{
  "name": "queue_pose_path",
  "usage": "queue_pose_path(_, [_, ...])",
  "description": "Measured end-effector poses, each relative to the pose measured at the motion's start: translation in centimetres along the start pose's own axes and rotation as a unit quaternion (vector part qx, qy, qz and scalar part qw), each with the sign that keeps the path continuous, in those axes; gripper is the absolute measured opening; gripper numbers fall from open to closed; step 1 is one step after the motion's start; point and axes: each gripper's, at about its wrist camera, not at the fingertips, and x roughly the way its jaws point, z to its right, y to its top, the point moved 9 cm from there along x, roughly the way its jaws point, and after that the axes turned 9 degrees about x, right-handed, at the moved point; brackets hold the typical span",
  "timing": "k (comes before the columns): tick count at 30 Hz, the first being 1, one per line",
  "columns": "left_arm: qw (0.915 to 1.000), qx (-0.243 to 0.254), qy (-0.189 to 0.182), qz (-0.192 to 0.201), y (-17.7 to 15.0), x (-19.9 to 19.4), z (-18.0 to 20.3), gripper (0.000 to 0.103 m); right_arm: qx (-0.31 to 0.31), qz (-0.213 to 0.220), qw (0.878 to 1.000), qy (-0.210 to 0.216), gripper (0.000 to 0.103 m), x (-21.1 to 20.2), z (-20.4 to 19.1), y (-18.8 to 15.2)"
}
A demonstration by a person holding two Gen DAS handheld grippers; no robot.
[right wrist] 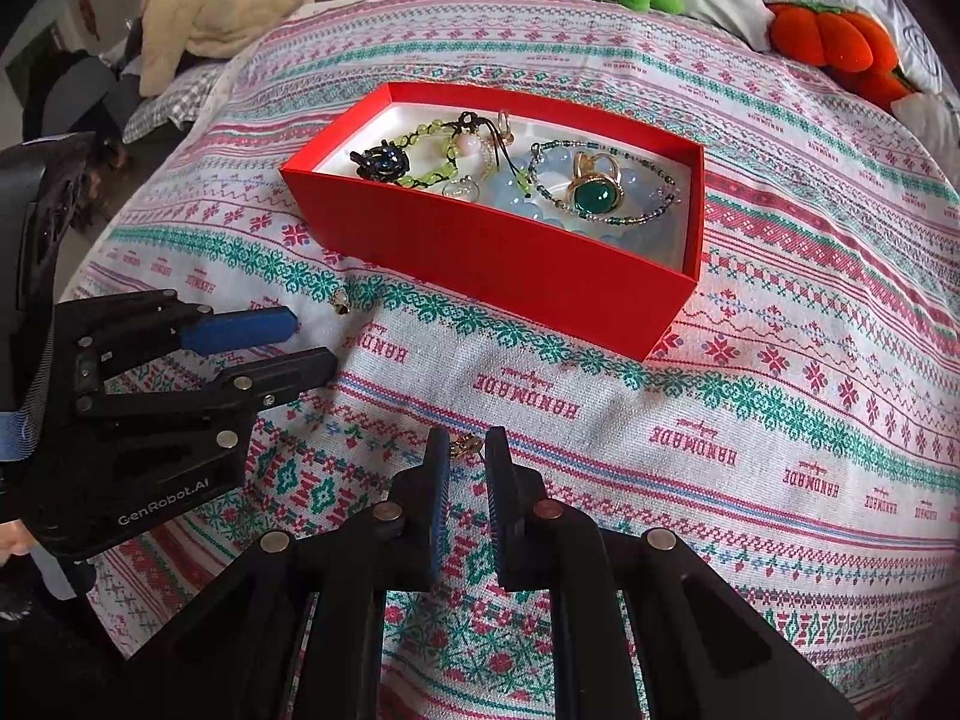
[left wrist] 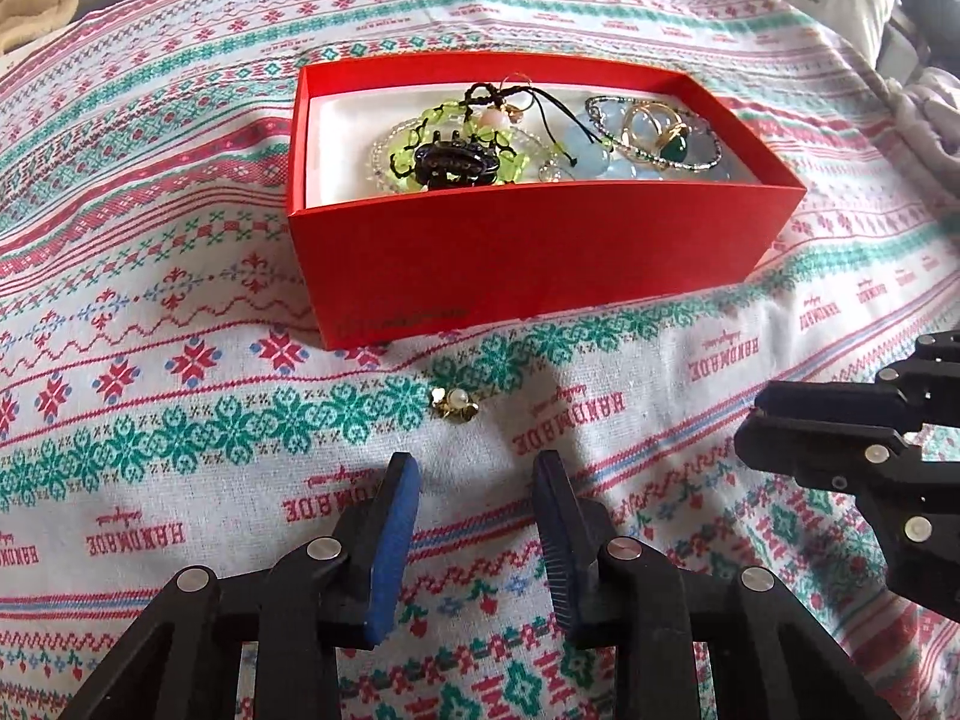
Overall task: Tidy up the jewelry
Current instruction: 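Grasp the last gold stud earring with the left gripper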
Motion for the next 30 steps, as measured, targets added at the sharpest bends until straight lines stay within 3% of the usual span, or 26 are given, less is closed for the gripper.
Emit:
queue_pose_path(16, [0.9992,-0.022,0.033,-0.007,1.6,1.6,-0.3,0.006,0.015,0.002,1.000,0.005,0.013,-1.2,1.2,0.3])
queue_pose_path(30, [0.9969,-0.073,0.013,-0.026,0.6,-0.3,-1.2,0.001,0.023,0.009,1.000,0.000,0.013,-1.6,1.3,0.3])
